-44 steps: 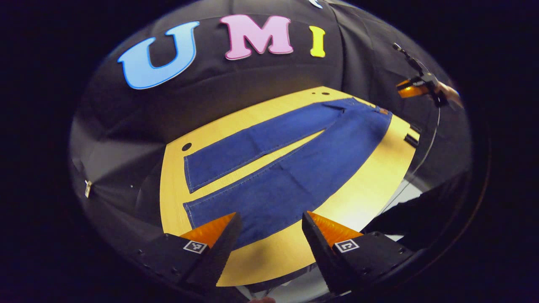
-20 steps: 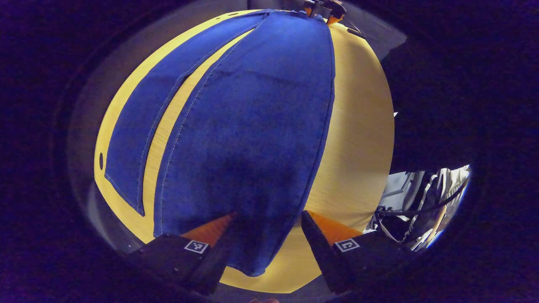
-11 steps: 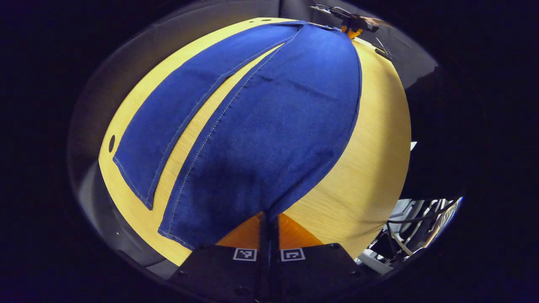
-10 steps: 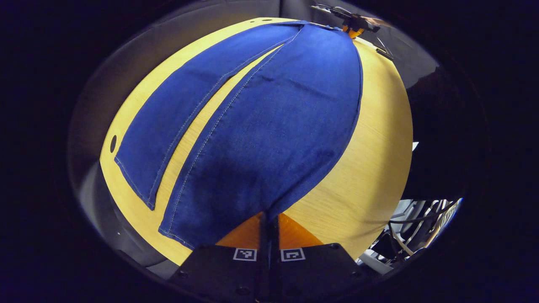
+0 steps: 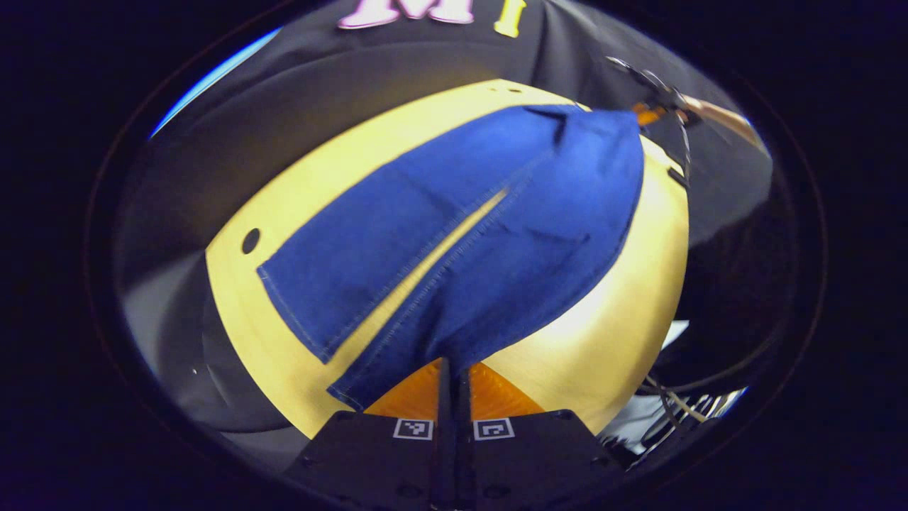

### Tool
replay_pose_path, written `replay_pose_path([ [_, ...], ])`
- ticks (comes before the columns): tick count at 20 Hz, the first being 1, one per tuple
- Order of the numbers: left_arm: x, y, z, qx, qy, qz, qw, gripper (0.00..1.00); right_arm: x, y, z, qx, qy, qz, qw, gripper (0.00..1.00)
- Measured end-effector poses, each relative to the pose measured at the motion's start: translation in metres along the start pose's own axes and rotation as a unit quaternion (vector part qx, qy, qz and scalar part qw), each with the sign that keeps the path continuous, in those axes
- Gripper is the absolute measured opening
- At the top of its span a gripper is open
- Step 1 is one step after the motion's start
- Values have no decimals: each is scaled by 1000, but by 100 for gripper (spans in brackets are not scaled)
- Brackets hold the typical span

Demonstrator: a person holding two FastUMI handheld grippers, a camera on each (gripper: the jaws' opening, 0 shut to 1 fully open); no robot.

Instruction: Grasp the waist and the cuffs of the jeans and fold them to make the two legs overlap; first hold the waist and fold one-third of the jeans toward the cuffs, then hold the cuffs and fold the remaining one-third in the same direction to finish folding.

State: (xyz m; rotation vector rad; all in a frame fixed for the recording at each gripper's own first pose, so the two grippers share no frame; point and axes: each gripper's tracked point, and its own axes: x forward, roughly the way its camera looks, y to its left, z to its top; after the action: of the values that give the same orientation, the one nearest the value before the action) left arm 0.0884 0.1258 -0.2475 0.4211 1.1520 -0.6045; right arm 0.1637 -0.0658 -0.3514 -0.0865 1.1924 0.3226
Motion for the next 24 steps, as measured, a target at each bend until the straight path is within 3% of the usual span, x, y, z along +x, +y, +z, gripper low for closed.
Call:
replay_pose_path([
  [6,-30,21,75,-59,-43,41,996,6,-9,-20,86,47,-67,-1,997,12],
  [9,1,66,101,-93,-52,73,992,6,34,-39,116,60,-77,-27,995,12],
  [12,34,112,113,-119,-40,145,981,10,89,-54,142,92,-73,-56,991,12],
  [13,44,121,119,-130,-39,156,978,29,107,-57,146,102,-71,-66,990,12],
  [16,77,139,129,-158,-40,162,973,30,157,-68,146,89,-46,-99,990,12],
  [17,83,145,127,-162,-33,168,972,35,169,-69,144,82,-40,-109,990,12],
  [19,85,140,119,-184,-12,165,969,70,171,-70,153,69,-60,-127,988,13],
  [21,76,129,140,-187,-58,162,967,91,162,-73,165,64,-83,-135,985,20],
  [24,32,124,186,-174,-174,179,953,93,136,-83,190,100,-136,-128,977,75],
])
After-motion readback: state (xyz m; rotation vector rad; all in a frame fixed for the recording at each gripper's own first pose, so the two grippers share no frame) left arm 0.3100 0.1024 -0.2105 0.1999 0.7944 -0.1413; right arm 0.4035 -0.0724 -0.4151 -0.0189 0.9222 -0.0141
